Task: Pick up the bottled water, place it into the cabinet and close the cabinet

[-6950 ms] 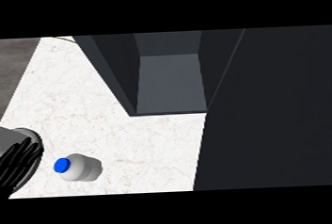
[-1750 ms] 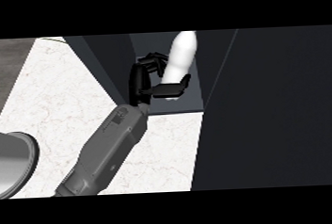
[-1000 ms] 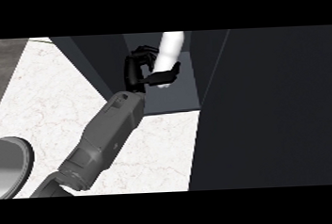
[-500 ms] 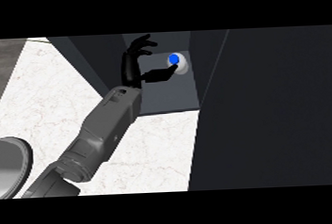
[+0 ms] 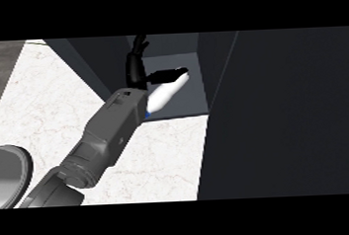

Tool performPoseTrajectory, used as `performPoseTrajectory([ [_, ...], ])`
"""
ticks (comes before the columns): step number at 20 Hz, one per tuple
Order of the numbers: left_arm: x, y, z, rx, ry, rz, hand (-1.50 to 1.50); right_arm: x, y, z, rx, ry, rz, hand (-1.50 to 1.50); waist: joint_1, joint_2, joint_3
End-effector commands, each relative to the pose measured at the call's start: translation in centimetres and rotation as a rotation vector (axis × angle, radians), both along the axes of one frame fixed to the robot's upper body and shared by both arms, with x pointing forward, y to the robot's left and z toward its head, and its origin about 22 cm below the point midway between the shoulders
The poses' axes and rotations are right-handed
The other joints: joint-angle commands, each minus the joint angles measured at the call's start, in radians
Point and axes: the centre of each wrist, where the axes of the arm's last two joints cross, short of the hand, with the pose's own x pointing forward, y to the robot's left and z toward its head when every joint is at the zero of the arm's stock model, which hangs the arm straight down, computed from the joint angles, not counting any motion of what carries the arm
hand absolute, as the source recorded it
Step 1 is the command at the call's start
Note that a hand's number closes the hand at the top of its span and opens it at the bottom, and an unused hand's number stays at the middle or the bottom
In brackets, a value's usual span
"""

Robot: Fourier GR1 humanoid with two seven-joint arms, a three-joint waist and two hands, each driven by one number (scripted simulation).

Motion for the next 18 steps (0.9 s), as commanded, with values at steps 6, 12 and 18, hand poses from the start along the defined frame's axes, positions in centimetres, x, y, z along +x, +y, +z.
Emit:
performPoseTrajectory([
  [6, 0.7, -0.9, 1.6, 0.027, -0.031, -0.084, -1.50, -1.0, -0.9, 2.6, 0.028, -0.004, 0.031, -1.50, 0.010, -0.001, 0.000],
  [12, 1.0, -1.9, 3.3, -0.161, -0.126, -0.271, -1.50, -0.3, 0.3, 0.8, 0.026, -0.007, 0.030, -1.50, -0.002, -0.004, -0.001],
  [18, 0.4, -1.8, 2.5, -0.245, -0.113, -0.390, -1.50, -0.6, -0.3, 1.7, 0.011, -0.007, -0.003, -1.50, 0.022, -0.014, 0.000],
])
